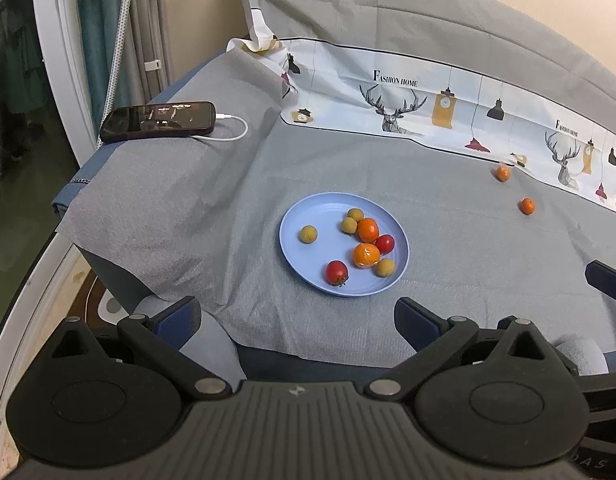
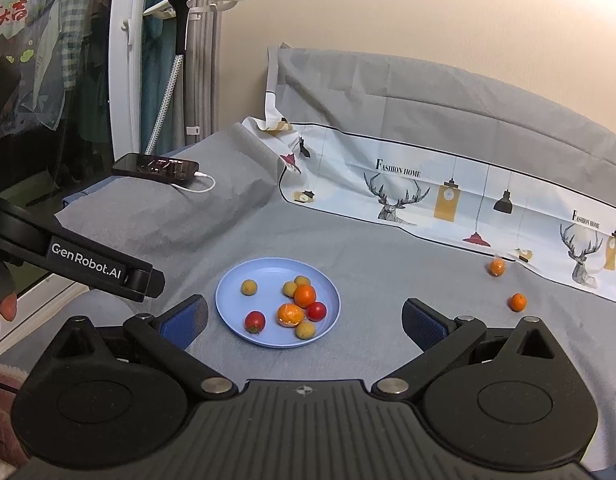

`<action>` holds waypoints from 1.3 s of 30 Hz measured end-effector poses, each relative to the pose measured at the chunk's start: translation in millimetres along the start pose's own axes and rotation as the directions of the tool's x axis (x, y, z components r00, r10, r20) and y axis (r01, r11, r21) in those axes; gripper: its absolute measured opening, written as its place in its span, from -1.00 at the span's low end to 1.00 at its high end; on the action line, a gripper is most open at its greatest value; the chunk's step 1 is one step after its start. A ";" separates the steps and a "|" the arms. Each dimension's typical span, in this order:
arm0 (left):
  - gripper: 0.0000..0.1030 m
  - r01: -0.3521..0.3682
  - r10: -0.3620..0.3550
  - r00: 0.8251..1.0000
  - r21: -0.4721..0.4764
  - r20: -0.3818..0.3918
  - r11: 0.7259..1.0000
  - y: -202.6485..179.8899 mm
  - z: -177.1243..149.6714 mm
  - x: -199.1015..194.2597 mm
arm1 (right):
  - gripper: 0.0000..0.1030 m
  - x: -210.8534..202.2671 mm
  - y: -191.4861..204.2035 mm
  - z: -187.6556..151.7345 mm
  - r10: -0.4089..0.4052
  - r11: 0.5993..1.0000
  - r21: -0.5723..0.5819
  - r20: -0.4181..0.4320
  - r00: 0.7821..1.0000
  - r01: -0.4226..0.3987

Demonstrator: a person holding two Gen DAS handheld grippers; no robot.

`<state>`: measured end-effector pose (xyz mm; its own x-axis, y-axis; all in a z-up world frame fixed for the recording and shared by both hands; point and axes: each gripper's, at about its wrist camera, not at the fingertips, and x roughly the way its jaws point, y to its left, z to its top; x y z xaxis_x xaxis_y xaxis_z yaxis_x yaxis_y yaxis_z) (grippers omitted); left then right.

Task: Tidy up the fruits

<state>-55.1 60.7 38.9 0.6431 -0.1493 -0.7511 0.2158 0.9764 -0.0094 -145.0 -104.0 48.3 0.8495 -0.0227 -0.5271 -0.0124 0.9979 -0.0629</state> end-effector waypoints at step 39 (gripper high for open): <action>0.99 -0.001 0.020 0.978 0.089 -0.207 0.996 -60.1 45.4 94.1 | 0.99 74.2 -94.9 -35.3 -0.133 0.958 0.233 -0.143 0.981 0.164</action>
<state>25.8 -19.1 -1.2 0.4814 -0.0945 -0.8714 0.2794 0.9589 0.0504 -99.4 -202.6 -14.7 0.7596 -0.1633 -0.6296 0.2503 0.9668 0.0512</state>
